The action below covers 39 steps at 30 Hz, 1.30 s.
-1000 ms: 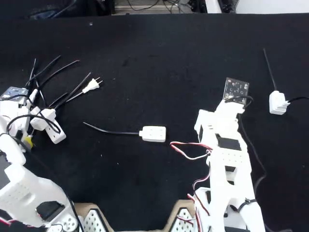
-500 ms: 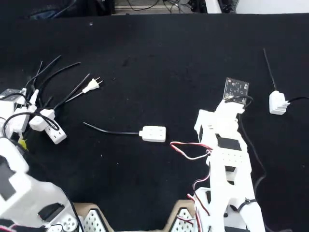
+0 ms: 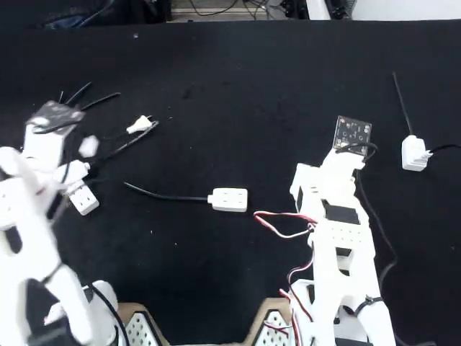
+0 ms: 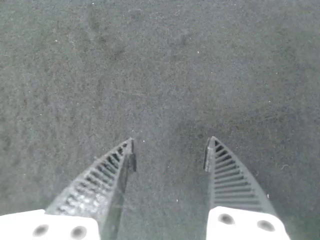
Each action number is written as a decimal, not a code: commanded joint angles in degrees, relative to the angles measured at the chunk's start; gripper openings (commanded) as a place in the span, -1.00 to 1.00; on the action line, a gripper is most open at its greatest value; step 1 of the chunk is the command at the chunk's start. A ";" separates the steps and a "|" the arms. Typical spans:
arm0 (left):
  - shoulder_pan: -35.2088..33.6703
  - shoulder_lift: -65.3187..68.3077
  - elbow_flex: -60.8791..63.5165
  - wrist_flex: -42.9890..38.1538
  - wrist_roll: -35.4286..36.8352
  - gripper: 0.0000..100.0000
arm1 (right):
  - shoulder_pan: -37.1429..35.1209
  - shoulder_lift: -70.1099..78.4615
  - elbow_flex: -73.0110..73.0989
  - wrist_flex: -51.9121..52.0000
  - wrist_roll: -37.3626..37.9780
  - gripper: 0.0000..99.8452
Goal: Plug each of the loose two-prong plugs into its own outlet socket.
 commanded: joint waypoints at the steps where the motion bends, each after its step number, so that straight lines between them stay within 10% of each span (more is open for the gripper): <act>1: 14.46 -4.92 -2.07 0.62 11.52 -0.94 | -1.05 -1.36 -2.77 0.26 -0.44 -0.57; 18: 55.69 -5.10 16.40 -26.37 34.99 -0.94 | -0.79 -1.54 -2.68 0.26 -0.44 -0.57; 27: 58.68 -5.54 40.40 -49.23 34.99 -0.94 | -0.70 -1.63 -2.68 0.26 -0.44 -0.57; 34: 65.01 -5.19 44.26 -49.93 34.99 -0.91 | -0.88 -1.63 -2.77 0.26 -0.44 -0.57; 39: 63.52 -5.80 44.88 -46.59 34.99 -0.53 | -0.70 -1.63 -2.77 0.26 -0.44 -0.57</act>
